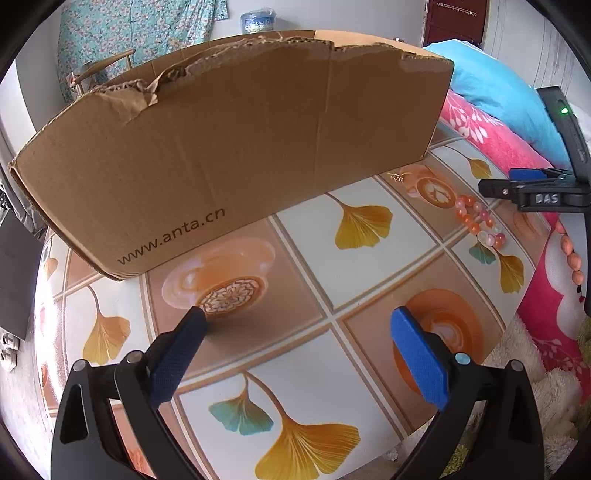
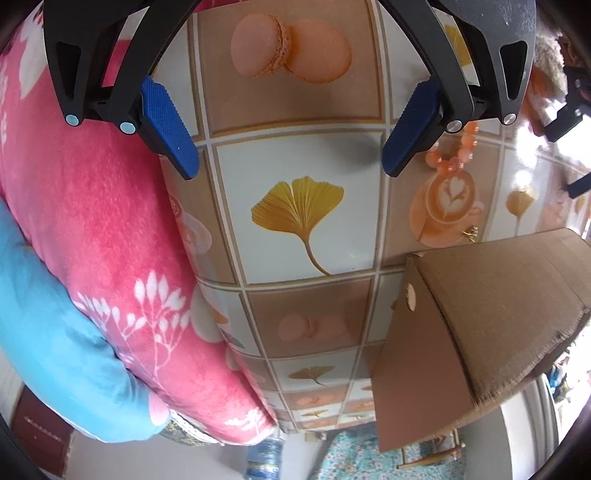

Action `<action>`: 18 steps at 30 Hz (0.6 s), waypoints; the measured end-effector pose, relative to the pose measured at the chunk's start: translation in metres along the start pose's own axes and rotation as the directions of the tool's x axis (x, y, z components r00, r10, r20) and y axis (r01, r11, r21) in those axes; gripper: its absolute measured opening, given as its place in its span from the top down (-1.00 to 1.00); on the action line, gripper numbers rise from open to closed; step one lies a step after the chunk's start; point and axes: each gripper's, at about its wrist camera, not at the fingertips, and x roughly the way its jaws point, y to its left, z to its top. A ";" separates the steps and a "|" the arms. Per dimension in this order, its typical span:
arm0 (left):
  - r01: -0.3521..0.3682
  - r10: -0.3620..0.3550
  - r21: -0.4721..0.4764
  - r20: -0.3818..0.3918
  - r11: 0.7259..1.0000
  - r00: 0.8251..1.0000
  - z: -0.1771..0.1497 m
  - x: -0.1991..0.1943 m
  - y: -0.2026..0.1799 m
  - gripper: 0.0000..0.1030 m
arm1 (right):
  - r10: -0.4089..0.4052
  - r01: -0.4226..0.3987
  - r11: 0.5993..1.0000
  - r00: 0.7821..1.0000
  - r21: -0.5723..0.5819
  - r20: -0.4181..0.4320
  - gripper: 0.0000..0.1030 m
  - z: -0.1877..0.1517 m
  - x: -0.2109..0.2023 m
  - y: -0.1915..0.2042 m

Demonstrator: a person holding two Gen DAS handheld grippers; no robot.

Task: Organize jewelry
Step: 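Move the open right gripper to the orange bead bracelet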

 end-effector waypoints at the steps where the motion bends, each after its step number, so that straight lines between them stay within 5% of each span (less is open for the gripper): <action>1: -0.002 0.002 -0.002 0.003 1.000 1.000 0.000 0.000 0.000 -0.90 | 0.022 -0.022 1.000 1.000 0.006 0.022 -0.84 0.000 -0.005 -0.001; 11: -0.013 0.013 0.011 0.007 1.000 1.000 -0.002 -0.003 -0.001 -0.90 | 0.182 -0.169 0.976 0.979 -0.133 0.092 -0.84 -0.014 -0.031 0.020; 18: -0.102 0.064 0.211 0.181 0.972 0.981 0.014 -0.019 -0.042 -0.90 | 0.239 -0.215 0.956 0.966 -0.201 0.103 -0.71 -0.014 -0.029 0.032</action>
